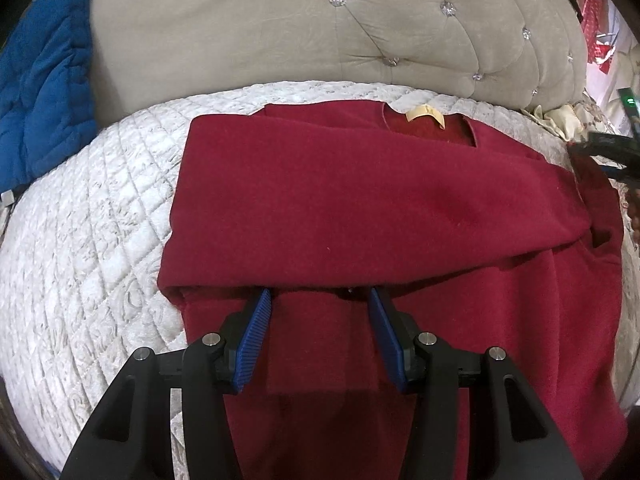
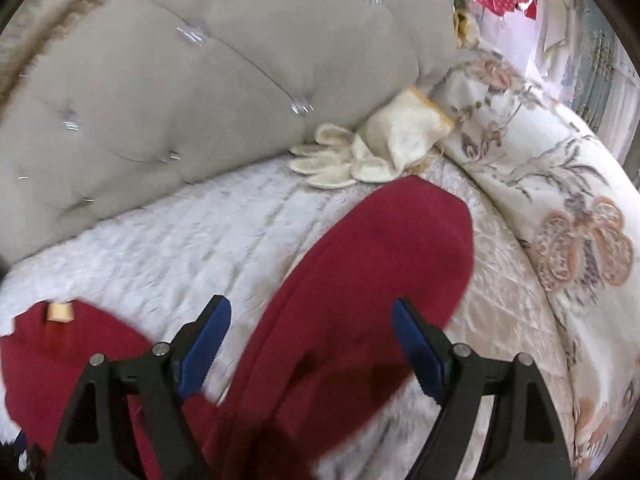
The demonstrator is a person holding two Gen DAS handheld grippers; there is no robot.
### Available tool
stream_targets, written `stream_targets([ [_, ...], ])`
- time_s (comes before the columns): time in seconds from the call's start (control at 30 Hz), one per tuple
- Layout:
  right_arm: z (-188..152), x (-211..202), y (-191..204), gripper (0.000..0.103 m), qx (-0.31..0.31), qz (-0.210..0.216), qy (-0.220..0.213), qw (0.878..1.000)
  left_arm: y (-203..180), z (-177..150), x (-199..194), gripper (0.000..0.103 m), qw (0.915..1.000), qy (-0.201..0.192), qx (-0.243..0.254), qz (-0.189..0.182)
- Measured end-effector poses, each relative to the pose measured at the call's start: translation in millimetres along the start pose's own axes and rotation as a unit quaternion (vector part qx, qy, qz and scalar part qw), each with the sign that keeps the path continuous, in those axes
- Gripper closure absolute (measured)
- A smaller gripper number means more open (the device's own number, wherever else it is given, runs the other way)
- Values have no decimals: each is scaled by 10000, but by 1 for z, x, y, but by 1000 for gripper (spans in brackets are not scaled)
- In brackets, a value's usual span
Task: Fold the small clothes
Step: 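Lift the sleeve with the right tool and fold it across the body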
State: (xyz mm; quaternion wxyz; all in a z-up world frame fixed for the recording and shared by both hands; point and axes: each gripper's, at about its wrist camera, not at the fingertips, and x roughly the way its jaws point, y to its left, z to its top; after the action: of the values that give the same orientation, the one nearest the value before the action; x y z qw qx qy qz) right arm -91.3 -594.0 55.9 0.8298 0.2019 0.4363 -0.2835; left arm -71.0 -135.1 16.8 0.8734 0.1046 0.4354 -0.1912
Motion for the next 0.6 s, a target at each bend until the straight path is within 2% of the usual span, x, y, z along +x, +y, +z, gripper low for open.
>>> stream_targets([
  [0.03,0,5,-4,65,58,50,61,10000,1,0,0,74,10000,7,-6,-23],
  [0.07,0,8,-10,86,159,243,121,9995,2,1,0,74,10000,11,-19,-43],
  [0.2,-6,-26,-17,92,71,441,-362,9983,7,3,-2,74,9999,-17,-113,-122],
  [0.33,-5,-81,-20,92,-37,1102,-840,9904,22,12,-16,74,9990,-204,-345,-177],
  [0.47,-6,-131,11,92,-589,1727,-1147,9765,40,25,-36,74,9972,-464,-588,-83],
  [0.6,-24,-159,69,92,-1204,2280,-1267,9578,61,36,-56,74,9940,-687,-847,-41],
])
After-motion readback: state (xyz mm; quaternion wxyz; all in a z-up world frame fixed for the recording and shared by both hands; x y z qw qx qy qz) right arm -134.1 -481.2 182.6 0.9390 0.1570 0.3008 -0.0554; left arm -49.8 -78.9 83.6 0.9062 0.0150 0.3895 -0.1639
